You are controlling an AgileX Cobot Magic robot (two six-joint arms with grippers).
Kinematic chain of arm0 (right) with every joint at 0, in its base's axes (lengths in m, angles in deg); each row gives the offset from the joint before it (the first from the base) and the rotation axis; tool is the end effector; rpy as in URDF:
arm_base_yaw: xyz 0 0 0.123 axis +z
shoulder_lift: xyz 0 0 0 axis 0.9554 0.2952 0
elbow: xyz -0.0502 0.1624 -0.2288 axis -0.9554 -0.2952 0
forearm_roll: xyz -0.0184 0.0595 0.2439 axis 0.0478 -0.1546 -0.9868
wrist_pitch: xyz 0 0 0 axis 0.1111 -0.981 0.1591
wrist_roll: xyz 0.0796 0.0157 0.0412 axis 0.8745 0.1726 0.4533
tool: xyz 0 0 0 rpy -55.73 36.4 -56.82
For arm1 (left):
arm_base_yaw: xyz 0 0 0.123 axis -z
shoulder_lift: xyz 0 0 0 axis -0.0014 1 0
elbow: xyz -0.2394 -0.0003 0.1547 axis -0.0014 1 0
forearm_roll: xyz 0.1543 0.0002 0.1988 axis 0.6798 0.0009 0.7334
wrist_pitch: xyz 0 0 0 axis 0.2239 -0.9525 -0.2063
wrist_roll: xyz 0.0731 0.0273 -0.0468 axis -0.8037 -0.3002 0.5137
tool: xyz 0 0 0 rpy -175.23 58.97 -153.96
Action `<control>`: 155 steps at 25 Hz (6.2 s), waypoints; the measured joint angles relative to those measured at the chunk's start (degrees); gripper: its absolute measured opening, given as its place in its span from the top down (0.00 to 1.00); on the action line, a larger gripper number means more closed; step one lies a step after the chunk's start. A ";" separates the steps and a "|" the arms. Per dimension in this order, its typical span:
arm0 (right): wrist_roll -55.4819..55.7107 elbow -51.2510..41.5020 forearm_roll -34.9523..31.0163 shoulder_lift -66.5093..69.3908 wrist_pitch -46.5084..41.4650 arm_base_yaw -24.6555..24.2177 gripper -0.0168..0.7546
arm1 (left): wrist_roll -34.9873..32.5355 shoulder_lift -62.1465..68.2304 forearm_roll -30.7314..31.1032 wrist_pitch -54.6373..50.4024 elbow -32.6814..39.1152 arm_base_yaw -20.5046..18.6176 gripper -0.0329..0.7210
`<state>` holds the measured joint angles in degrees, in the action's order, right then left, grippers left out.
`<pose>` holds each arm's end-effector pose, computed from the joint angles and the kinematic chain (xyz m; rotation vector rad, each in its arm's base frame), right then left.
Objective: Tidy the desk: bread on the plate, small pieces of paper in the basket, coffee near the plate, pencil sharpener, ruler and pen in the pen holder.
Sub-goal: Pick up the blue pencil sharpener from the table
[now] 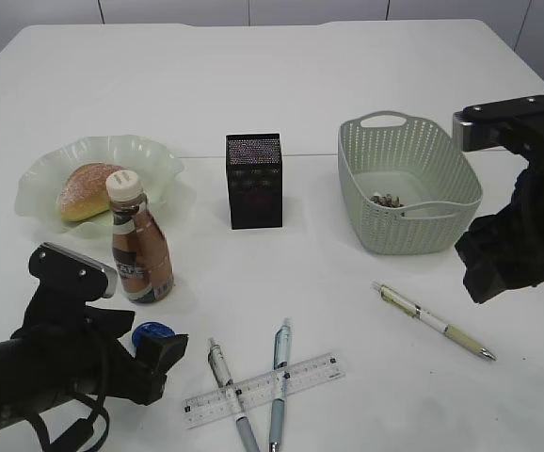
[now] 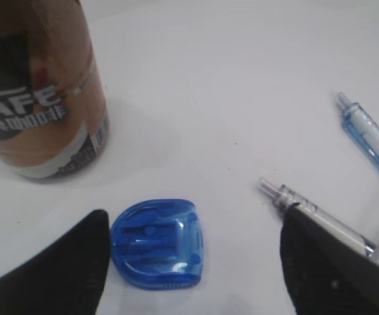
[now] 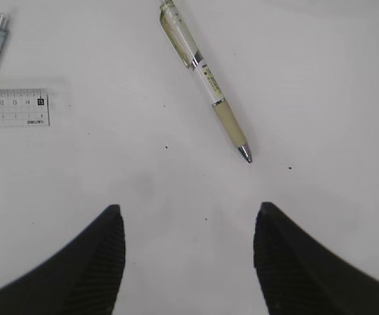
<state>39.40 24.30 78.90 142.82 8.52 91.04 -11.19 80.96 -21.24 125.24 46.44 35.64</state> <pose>0.2511 0.0833 0.2583 -0.4153 2.8555 0.0764 0.2086 -0.1442 0.0879 0.5001 2.1541 -0.3806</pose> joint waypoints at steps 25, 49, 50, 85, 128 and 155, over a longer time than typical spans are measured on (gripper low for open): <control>0.00 0.00 0.52 0.00 0.12 0.00 0.39 | 0.00 -0.20 -1.50 -3.88 0.00 0.00 0.18; 0.00 0.00 0.52 0.00 1.12 0.00 0.39 | -0.36 -5.04 -0.39 -21.39 -4.33 0.00 0.18; 0.00 0.00 0.52 0.00 1.12 0.00 0.39 | -0.50 -5.04 -0.25 -22.42 -5.43 0.00 0.18; 0.00 0.00 1.36 0.00 1.25 0.00 0.38 | -6.85 -0.94 1.73 -21.40 -7.12 0.00 0.19; 0.00 0.00 2.15 0.00 1.38 0.00 0.38 | -9.87 1.42 -1.28 -16.40 -7.42 0.00 0.18; 0.00 0.00 2.27 0.00 1.38 0.00 0.38 | -9.87 1.42 -2.07 -15.29 -7.42 0.00 0.48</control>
<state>39.40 24.30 81.18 142.82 9.91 91.04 -21.07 82.38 -23.32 109.94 39.02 35.64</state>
